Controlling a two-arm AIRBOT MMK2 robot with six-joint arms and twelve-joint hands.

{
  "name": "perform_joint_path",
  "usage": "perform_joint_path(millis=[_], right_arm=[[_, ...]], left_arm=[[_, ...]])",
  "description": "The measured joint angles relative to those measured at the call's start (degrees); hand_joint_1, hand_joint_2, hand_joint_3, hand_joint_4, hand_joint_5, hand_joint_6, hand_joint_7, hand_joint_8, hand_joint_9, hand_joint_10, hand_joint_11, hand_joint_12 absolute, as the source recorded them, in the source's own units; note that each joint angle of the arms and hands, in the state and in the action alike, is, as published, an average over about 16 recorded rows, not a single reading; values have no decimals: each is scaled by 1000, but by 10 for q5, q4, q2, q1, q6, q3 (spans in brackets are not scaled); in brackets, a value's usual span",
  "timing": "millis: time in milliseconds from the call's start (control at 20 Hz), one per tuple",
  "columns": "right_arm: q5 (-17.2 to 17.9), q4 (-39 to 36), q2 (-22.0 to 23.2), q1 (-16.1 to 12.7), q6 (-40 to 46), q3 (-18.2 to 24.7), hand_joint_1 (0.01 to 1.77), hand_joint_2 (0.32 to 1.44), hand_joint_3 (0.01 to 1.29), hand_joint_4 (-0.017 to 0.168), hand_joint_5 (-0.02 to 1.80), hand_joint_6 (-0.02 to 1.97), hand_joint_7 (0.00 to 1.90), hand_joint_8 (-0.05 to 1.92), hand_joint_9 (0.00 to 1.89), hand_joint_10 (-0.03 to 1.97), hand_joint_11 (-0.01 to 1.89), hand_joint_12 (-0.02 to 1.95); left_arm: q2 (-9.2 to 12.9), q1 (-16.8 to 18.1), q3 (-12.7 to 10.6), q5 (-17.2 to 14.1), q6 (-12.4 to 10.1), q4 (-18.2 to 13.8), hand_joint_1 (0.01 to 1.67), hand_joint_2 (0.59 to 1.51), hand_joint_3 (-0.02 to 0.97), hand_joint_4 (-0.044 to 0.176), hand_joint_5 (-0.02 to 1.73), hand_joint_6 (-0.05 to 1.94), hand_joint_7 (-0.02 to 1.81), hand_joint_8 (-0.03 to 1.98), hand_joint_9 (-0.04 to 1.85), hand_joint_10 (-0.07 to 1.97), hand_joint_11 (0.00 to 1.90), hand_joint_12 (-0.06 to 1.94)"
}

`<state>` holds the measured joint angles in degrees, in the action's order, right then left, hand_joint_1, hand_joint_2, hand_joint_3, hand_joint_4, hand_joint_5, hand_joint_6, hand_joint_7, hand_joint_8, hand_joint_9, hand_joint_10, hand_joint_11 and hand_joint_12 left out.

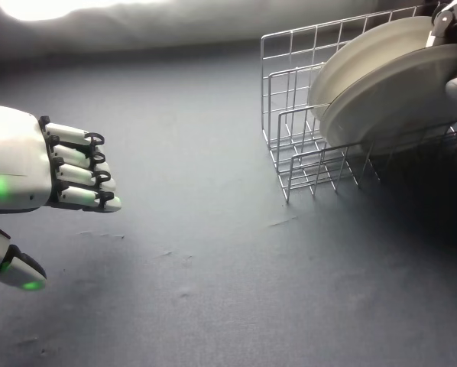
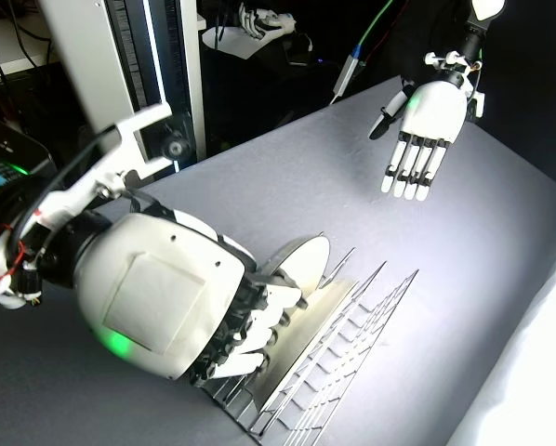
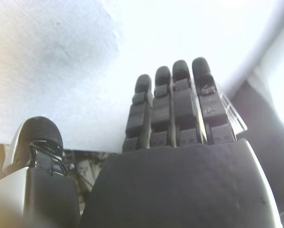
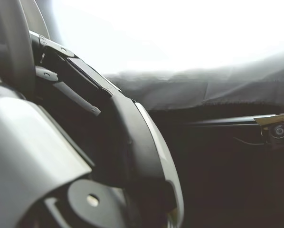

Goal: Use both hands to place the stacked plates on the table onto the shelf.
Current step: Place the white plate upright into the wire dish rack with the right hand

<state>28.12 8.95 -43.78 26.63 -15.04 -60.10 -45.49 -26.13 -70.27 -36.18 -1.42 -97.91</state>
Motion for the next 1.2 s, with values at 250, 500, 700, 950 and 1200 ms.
perform_joint_path(millis=[250, 500, 700, 950, 1200], right_arm=[[-3, -1, -7, 0, -7, -7, 1362, 1037, 13, -9, 870, 972, 1007, 883, 954, 987, 732, 1217], [-1, -1, -7, 0, -11, -7, 1342, 1041, 13, -8, 852, 990, 999, 855, 991, 713, 711, 1198], [1, -2, -6, 1, -13, -4, 1318, 1048, 13, -7, 838, 1006, 995, 662, 1006, 470, 665, 1194], [11, 0, -4, 1, -14, 2, 1268, 1047, 13, -6, 825, 835, 986, 403, 998, 196, 576, 1188], [22, 2, 0, -2, -13, 10, 1218, 1042, 13, -5, 814, 562, 960, 115, 948, 120, 475, 1219]], left_arm=[[-1, 0, 0, -1, -5, -2, 13, 1141, 11, 4, 186, 12, 222, 1, 211, 11, 15, 532], [-1, 1, 0, -2, -10, -5, 13, 1141, 10, 4, 189, 12, 221, 1, 208, 11, 15, 517], [-1, 0, 0, -4, -14, -7, 13, 1141, 11, 4, 185, 11, 214, 2, 202, 11, 15, 511], [0, -5, 0, -5, -18, -9, 12, 1142, 11, 4, 185, 11, 216, 2, 204, 12, 15, 513], [0, -12, 1, -5, -20, -10, 12, 1142, 11, 4, 187, 11, 223, 2, 208, 12, 15, 530]])
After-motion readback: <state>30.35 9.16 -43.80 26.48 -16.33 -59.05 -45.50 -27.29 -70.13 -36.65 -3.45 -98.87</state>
